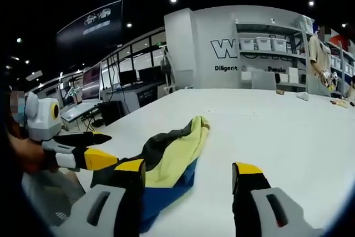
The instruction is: Fold the garment on the visible template until the final outline fits inside the template.
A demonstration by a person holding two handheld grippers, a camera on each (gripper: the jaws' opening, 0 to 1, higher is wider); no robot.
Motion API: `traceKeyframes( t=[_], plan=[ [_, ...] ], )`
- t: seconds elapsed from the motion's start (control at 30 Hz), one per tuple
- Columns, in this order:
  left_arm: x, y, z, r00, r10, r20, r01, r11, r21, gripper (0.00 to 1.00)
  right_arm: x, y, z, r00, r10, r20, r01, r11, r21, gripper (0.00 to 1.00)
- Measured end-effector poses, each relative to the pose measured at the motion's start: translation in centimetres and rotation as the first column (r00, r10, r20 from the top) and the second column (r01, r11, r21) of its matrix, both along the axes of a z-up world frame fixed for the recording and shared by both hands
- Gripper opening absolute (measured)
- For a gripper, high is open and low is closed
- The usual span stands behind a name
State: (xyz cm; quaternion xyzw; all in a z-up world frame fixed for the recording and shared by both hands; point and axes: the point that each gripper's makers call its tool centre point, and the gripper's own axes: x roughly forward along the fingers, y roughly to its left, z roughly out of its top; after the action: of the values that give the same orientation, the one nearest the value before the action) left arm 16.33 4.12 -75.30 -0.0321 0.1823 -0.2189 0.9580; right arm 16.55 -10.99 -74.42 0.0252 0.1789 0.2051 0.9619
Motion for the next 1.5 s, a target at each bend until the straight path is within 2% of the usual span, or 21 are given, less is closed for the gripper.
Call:
traceKeyframes(
  t=[0.07, 0.17, 0.23, 0.33, 0.47, 0.57, 0.83, 0.87, 1.1, 1.5],
  plan=[
    [0.0, 0.0, 0.0, 1.000, -0.003, -0.001, 0.003, 1.000, -0.005, 0.64, 0.1, -0.1, 0.1, 1.000, -0.003, 0.007, 0.003, 1.000, 0.000, 0.64],
    [-0.2, -0.3, 0.0, 1.000, -0.018, -0.006, 0.018, 1.000, -0.013, 0.58, -0.1, 0.2, -0.3, 1.000, 0.004, -0.020, -0.004, 1.000, 0.014, 0.62],
    [-0.2, -0.3, -0.1, 1.000, -0.015, -0.016, 0.015, 1.000, -0.014, 0.59, -0.2, 0.2, -0.4, 1.000, 0.007, -0.028, -0.007, 1.000, 0.007, 0.59],
    [-0.5, -0.2, -1.0, 0.996, -0.013, -0.084, 0.011, 0.999, -0.030, 0.55, -0.6, 0.0, -1.6, 0.994, 0.000, -0.110, -0.001, 1.000, -0.006, 0.52],
    [-0.5, -0.2, -0.7, 0.998, -0.012, -0.066, 0.011, 1.000, -0.018, 0.55, -0.6, 0.2, -1.1, 0.997, 0.011, -0.081, -0.012, 1.000, -0.009, 0.49],
    [-0.5, -0.2, -0.7, 0.998, -0.014, -0.062, 0.013, 1.000, -0.014, 0.54, -0.6, 0.2, -1.2, 0.997, 0.014, -0.082, -0.015, 1.000, -0.012, 0.52],
    [-0.4, -0.2, -0.6, 0.999, -0.016, -0.048, 0.016, 1.000, -0.005, 0.56, -0.7, 0.2, -1.2, 0.997, 0.018, -0.078, -0.020, 1.000, -0.020, 0.51],
    [-0.4, -0.2, -0.6, 0.999, -0.016, -0.049, 0.016, 1.000, -0.008, 0.55, -0.7, 0.1, -1.3, 0.997, 0.018, -0.074, -0.021, 0.999, -0.040, 0.51],
    [-0.3, -0.2, -0.4, 0.999, -0.018, -0.039, 0.018, 1.000, -0.004, 0.56, -0.6, 0.0, -1.1, 0.998, 0.012, -0.063, -0.015, 0.999, -0.047, 0.55],
    [0.0, 0.3, 0.6, 1.000, -0.022, -0.010, 0.022, 1.000, 0.018, 0.58, -0.3, 0.0, -0.5, 0.999, 0.020, -0.047, -0.023, 0.998, -0.065, 0.55]
  ],
)
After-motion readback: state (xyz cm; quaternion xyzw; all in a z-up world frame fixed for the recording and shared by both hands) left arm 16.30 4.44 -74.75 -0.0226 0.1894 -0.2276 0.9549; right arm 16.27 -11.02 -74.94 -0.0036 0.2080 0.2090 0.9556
